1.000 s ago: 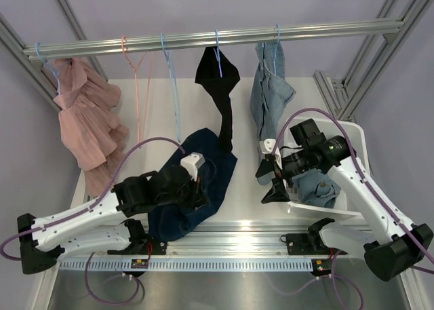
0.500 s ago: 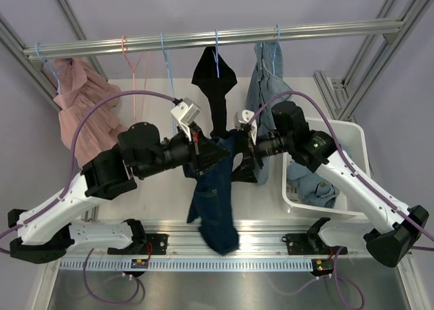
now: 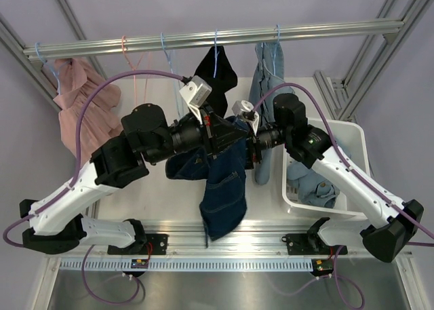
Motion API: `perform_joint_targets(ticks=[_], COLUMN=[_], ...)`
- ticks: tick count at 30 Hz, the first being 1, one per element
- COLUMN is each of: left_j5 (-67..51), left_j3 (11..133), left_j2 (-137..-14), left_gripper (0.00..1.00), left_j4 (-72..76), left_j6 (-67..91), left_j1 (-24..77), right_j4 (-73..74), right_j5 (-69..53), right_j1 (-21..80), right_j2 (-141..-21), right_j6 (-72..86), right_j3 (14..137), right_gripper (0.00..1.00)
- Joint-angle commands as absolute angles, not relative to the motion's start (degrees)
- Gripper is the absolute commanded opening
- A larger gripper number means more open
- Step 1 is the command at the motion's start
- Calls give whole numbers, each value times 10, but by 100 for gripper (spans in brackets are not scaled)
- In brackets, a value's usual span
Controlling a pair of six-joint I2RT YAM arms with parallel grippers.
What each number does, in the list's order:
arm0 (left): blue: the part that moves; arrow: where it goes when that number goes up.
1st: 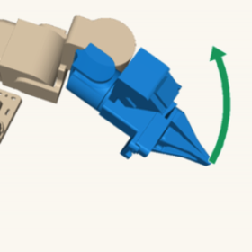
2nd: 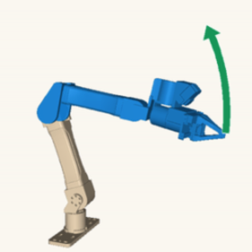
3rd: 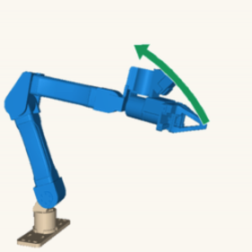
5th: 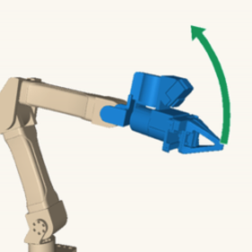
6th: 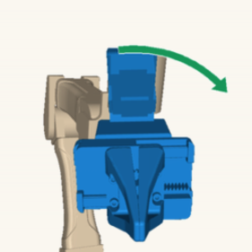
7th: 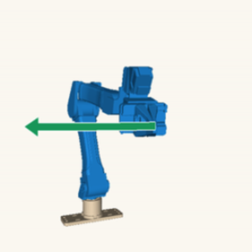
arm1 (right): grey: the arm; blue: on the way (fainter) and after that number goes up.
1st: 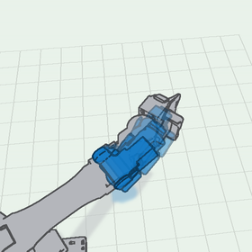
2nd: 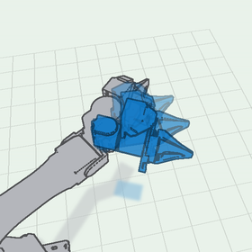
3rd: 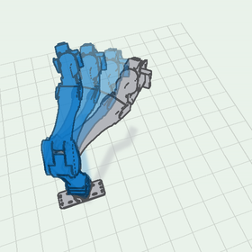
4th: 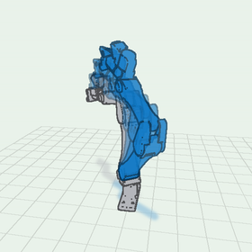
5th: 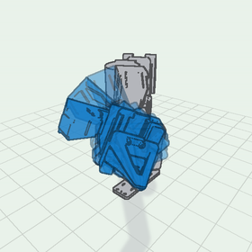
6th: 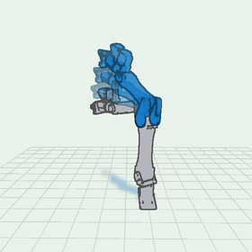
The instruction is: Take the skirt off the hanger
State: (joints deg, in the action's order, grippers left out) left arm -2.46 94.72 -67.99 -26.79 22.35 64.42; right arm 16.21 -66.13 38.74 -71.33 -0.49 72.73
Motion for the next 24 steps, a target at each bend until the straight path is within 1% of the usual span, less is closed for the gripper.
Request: perform_joint_targets(ticks=[1,2,5,10,14,16,20,21,22,24], left_j5=[-36,-37,-30,-2,67,103,133,137,142,150], left_j3=[990,991,990,966,926,896,866,861,852,842], left_j2=[-680,-679,-669,-628,-573,-541,-513,-505,-503,-499], left_gripper=[0,0,0,0,0,2,3,6,22,37], left_j4=[-147,-147,-154,-167,-190,-210,-218,-221,-226,-238], left_j6=[205,205,197,179,168,164,167,167,170,171], left_j1=[647,647,647,647,647,647,647,647,647,647], right_j4=[129,130,146,212,322,372,398,405,412,432], right_j5=[-730,-731,-731,-726,-694,-669,-655,-650,-640,-625], right_j1=[395,393,375,321,275,245,230,226,222,210], right_j2=[-711,-709,-697,-658,-628,-607,-599,-598,-597,-598], right_j6=[12,12,4,-54,-116,-146,-149,-151,-156,-160], right_j3=[740,741,745,772,824,863,884,892,900,932], right_gripper=[37,19,0,0,0,0,0,0,0,0])
